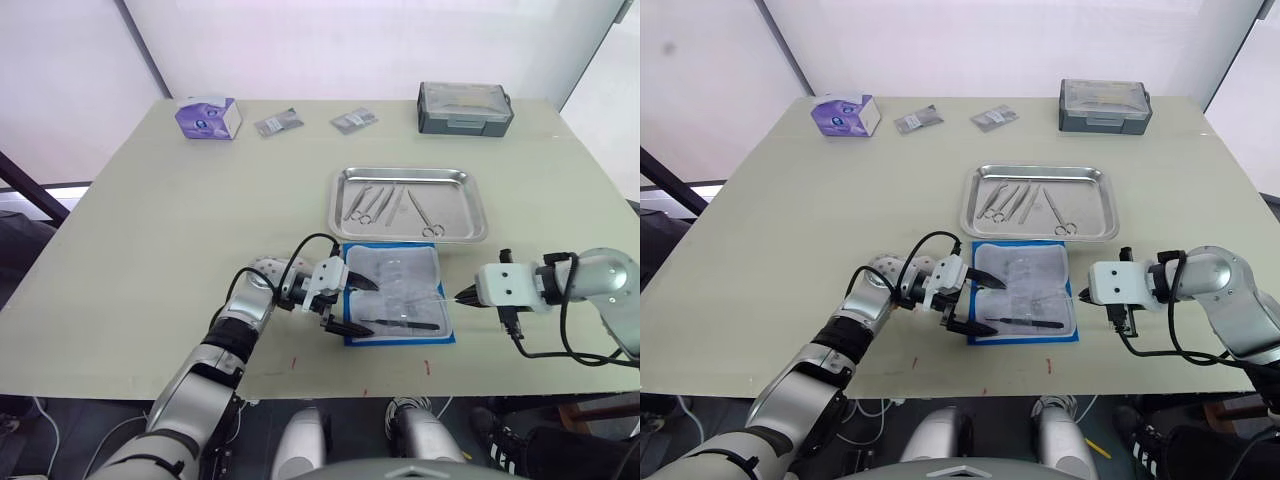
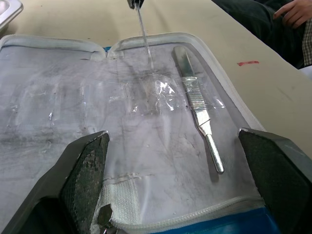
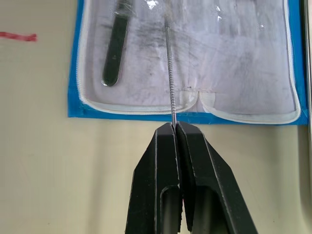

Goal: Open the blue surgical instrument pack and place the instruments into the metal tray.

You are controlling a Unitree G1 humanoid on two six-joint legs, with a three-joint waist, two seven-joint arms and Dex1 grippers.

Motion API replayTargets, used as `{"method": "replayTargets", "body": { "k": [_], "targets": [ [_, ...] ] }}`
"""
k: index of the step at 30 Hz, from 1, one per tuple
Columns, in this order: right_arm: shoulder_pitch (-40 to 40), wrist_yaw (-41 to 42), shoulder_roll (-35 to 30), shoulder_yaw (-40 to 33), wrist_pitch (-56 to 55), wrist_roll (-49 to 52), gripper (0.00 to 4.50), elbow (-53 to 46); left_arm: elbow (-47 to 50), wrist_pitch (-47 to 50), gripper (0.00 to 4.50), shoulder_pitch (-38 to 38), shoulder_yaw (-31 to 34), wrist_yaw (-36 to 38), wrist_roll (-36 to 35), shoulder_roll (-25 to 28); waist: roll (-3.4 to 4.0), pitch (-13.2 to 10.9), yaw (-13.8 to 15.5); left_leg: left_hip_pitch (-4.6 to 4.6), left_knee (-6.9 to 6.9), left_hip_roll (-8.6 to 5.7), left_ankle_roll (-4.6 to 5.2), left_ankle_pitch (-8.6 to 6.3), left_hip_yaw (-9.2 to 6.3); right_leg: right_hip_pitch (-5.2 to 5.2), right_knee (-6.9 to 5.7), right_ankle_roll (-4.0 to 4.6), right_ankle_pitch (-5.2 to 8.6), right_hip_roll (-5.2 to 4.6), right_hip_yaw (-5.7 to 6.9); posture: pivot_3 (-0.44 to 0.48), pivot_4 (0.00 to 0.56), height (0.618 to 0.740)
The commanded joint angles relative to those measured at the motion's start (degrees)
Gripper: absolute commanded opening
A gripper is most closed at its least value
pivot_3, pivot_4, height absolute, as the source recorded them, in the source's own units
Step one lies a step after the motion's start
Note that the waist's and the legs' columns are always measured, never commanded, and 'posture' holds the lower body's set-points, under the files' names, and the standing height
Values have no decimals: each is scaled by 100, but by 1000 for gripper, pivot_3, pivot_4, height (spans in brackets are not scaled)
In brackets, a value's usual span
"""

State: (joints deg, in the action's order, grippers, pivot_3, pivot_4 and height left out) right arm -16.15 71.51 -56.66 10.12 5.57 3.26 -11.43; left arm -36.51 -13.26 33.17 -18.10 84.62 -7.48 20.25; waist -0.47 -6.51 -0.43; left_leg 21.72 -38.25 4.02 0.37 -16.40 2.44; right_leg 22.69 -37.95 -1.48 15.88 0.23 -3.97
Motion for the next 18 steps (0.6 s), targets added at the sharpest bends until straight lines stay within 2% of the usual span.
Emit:
{"method": "replayTargets", "body": {
  "k": [1, 5, 18],
  "targets": [
    [82, 71, -228, -396, -222, 145, 51, 59, -512, 198, 4500, -329, -364, -7, 452, 13, -1, 0, 4, 0, 0, 0, 0, 0, 0, 0, 0, 0, 0, 0, 0, 0, 150, 731],
    [41, -179, -154, -624, 93, 254, 51, 150, -514, 197, 4500, -330, -366, -6, 454, 13, -6, -4, 1, 0, 0, 0, 0, 0, 1, 0, 0, 0, 0, 0, -1, 0, 150, 731],
    [-539, -1763, 1223, -1181, 2527, 1150, 51, 163, -493, 218, 4500, -351, -351, -33, 448, 22, 6, 3, 4, 1, -1, 0, 0, 0, 1, 0, -2, 1, -1, 0, -2, 0, 150, 731]
  ]
}}
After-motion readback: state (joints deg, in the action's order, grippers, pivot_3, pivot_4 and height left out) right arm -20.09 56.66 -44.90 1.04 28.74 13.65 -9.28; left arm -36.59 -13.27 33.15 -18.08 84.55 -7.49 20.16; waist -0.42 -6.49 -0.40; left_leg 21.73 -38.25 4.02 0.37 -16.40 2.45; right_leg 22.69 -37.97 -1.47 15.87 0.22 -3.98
